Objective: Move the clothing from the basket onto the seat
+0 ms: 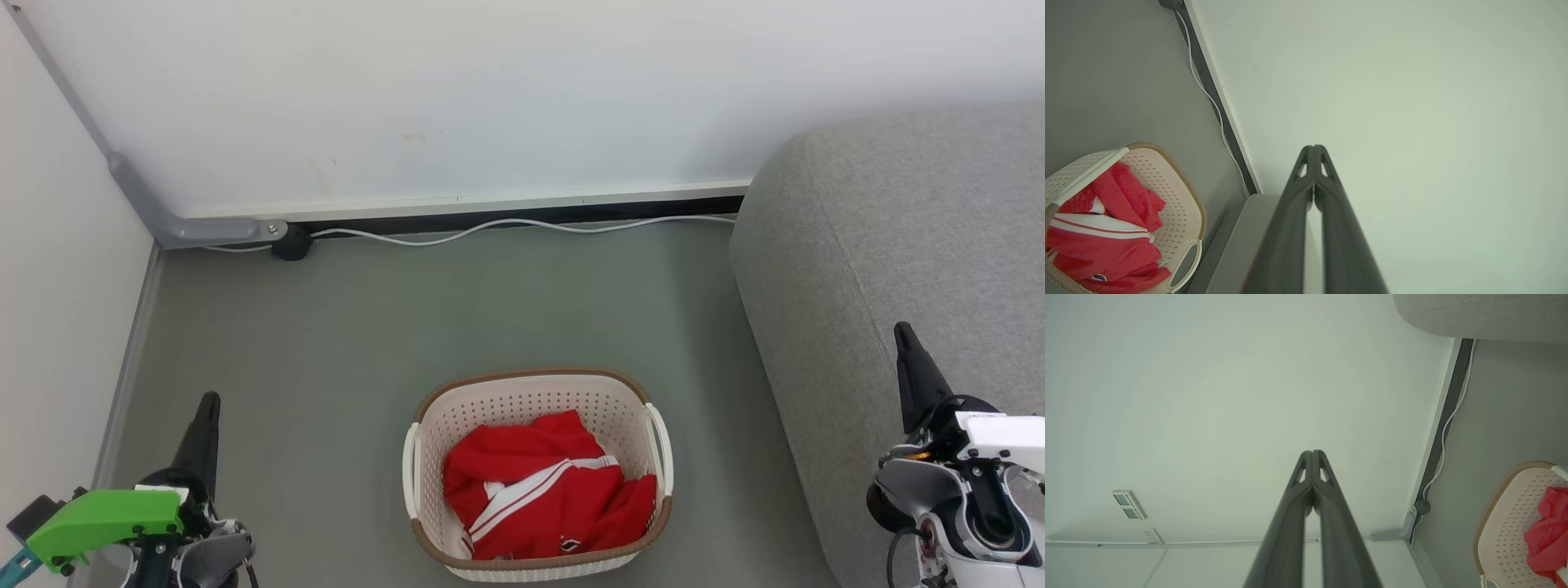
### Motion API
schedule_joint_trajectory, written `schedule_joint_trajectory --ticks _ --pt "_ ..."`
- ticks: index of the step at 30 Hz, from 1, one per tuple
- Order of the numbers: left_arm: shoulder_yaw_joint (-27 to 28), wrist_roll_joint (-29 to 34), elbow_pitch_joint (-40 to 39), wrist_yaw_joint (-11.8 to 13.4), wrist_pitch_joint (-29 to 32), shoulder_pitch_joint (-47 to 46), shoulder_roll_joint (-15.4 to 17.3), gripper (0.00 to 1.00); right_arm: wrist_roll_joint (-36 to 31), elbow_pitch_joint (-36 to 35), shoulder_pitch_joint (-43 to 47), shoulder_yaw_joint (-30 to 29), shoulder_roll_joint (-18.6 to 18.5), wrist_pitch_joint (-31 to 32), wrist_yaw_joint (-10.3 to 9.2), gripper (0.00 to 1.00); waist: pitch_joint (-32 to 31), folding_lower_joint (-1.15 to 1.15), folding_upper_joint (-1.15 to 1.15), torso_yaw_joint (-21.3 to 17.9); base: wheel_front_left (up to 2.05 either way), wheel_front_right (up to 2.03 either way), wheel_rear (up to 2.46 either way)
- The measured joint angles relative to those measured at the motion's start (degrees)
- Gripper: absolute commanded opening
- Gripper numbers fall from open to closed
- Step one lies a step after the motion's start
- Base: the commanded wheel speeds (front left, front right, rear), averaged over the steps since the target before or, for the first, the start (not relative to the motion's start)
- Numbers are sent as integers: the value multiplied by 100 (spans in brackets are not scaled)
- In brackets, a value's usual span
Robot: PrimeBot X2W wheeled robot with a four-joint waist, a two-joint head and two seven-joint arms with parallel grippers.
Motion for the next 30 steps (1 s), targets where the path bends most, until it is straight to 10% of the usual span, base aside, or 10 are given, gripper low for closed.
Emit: schedule_joint_trajectory --ticks 1,30 --pt "0 0 0 0 0 0 0 100 0 0 0 0 0 0 0 100 0 0 0 0 0 0 0" --pt "-310 613 172 9 -422 328 34 100 -1149 162 322 667 -125 -463 -57 100 -19 1 0 -7 0 0 0"
